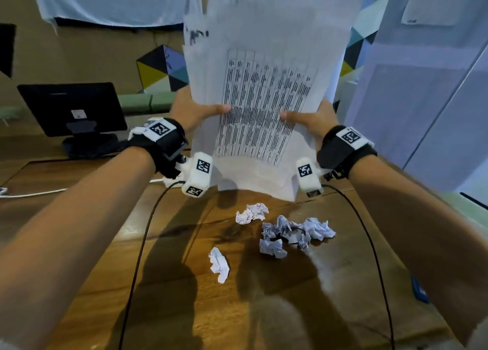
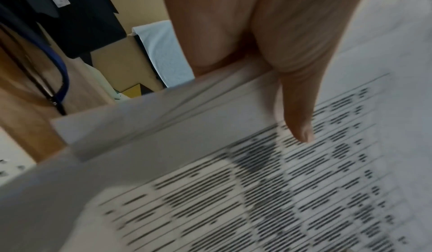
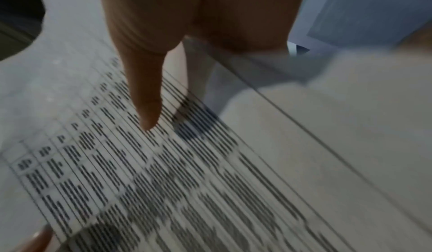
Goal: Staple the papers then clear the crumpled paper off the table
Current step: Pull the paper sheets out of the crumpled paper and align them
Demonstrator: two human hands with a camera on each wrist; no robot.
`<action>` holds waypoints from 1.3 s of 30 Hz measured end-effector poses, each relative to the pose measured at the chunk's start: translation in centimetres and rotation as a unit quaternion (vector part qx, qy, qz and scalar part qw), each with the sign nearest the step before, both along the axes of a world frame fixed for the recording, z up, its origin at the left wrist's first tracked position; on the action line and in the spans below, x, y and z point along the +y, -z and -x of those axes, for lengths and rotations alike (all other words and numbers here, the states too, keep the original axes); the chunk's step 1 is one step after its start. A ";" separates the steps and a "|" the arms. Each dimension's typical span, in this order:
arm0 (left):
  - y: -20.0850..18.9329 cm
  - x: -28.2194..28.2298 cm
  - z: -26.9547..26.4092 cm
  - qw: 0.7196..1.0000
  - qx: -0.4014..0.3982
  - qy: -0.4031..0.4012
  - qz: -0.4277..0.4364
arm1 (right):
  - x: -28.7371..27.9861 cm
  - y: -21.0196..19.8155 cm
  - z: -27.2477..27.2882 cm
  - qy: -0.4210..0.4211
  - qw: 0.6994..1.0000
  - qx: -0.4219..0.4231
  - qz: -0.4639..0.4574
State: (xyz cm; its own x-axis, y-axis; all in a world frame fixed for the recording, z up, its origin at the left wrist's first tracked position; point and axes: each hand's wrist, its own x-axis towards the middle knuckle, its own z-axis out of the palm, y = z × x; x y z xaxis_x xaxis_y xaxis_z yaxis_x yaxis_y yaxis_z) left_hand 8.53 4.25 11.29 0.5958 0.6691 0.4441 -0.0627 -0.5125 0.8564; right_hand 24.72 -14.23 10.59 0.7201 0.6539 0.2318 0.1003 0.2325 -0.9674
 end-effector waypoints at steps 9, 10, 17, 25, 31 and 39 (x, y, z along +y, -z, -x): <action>2.1 -0.2 -1.7 0.997 0.016 0.022 0.070 | 1.2 2.3 -3.0 0.100 0.988 -0.079 0.093; 2.2 -0.2 -1.8 0.997 0.013 0.017 0.073 | 0.9 1.8 -1.9 0.106 0.987 -0.075 0.097; 0.6 0.0 -2.4 0.994 -0.056 -0.012 0.098 | 1.4 -0.4 -0.9 0.122 0.990 -0.068 -0.013; 3.9 0.4 -2.5 0.993 0.055 0.007 0.107 | 2.6 1.5 -1.0 0.139 0.980 -0.091 0.105; 1.5 0.0 -2.5 0.994 0.001 -0.012 0.106 | 3.1 -0.3 -1.3 0.165 0.976 -0.135 0.029; 3.4 -0.6 -1.7 0.994 0.068 0.005 0.089 | 3.4 1.8 -0.8 0.164 0.975 -0.119 0.092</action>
